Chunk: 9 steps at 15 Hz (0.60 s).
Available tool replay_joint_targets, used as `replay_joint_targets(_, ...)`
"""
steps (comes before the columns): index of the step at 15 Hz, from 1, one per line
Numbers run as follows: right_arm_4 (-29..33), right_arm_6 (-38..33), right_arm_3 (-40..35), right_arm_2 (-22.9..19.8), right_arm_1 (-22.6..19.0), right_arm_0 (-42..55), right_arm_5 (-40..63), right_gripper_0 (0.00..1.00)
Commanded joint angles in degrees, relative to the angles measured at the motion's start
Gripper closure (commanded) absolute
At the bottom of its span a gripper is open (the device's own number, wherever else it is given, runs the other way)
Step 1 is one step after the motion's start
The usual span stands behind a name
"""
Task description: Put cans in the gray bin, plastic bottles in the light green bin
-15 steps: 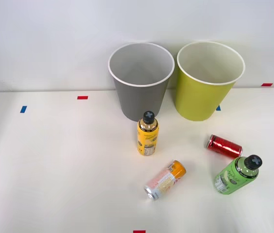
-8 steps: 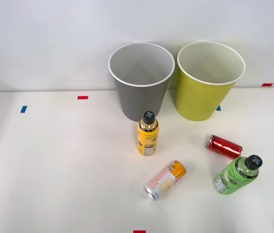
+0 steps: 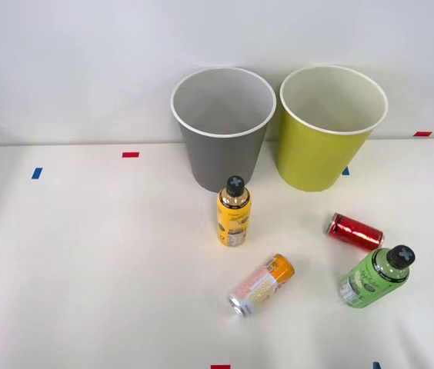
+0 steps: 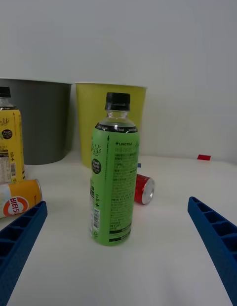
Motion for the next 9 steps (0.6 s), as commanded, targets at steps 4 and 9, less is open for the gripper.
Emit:
replay_joint_targets(4, -6.7, 3.0, 0.0, 3.5, -2.3, -5.1, 5.3, 0.00)
replay_joint_targets(9, -8.8, 5.3, -0.1, 4.9, -2.4, -13.2, 10.5, 0.00)
